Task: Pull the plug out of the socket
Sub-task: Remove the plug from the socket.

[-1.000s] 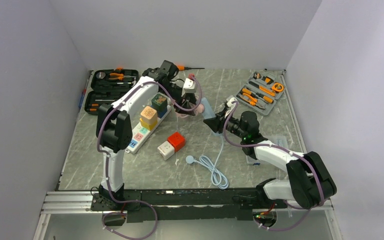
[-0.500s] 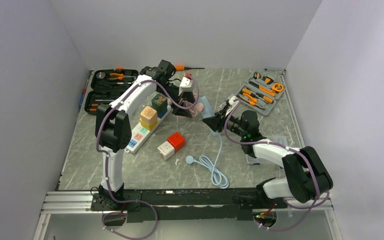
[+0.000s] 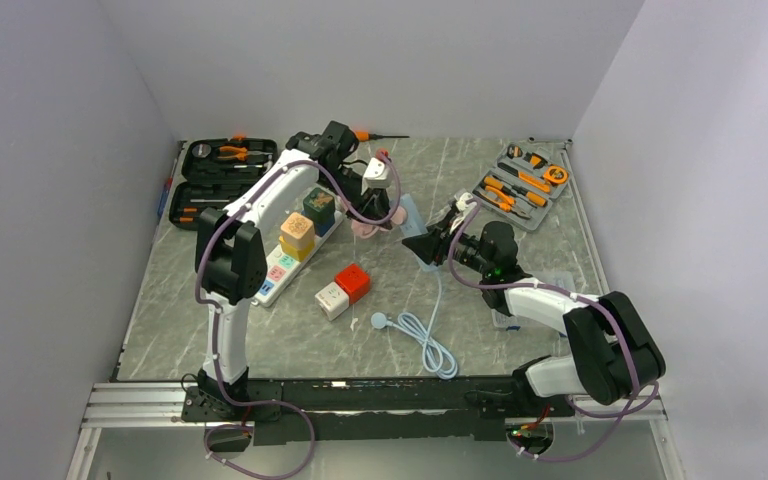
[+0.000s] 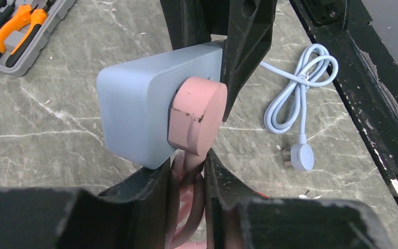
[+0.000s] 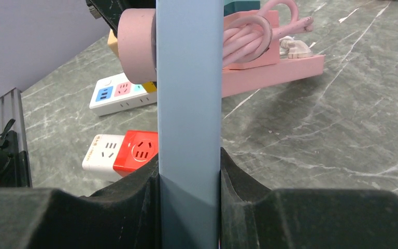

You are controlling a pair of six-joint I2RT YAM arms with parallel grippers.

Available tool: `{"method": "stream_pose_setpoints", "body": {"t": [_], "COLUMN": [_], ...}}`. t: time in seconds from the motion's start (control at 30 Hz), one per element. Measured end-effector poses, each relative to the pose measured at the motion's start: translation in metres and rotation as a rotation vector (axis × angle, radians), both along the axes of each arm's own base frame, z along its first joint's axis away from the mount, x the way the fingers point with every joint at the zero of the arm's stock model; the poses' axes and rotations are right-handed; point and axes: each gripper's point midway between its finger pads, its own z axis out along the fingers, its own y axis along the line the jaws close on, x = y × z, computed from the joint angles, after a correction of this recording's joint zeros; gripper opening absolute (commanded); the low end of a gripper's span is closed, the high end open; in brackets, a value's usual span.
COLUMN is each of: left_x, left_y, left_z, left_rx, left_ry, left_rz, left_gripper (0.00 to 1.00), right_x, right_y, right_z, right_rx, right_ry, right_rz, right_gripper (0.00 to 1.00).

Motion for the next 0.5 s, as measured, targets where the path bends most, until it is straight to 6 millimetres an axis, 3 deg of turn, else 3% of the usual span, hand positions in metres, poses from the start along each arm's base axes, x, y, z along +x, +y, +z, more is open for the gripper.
{"method": "stream_pose_setpoints", "body": {"t": [0.07,0.2,0.4,0.5], "left_x": [-0.001,0.0,0.0,-0.003], "left_y": [0.0,0.001,0.002,0.004], "left_z": [0.0,0.0,0.003,0.002], "left_rx": [-0.002,-0.006,-0.001,0.013], "left_ry": [-0.008,-0.022,-0.024,-0.015], "left_rz": [-0.008,-0.015,-0.035,-0.05], "left_gripper": [0.2,0.01,0.0,0.0], "right_x": [0.002,0.003,0.005,0.014], "right_y": [-0.001,-0.001,0.0,0.002], "right_z": [0.0,0.0,0.001,0.01], "right_rx": [-0.001,-0.005,-0.003,0.012], "right_ry": [-0.001,-0.006,-0.013,-0.031], "right_rz": [-0.012,-0.024,-0.029,-0.032], "right_gripper": [0.0,0.0,0.54,0.62]}}
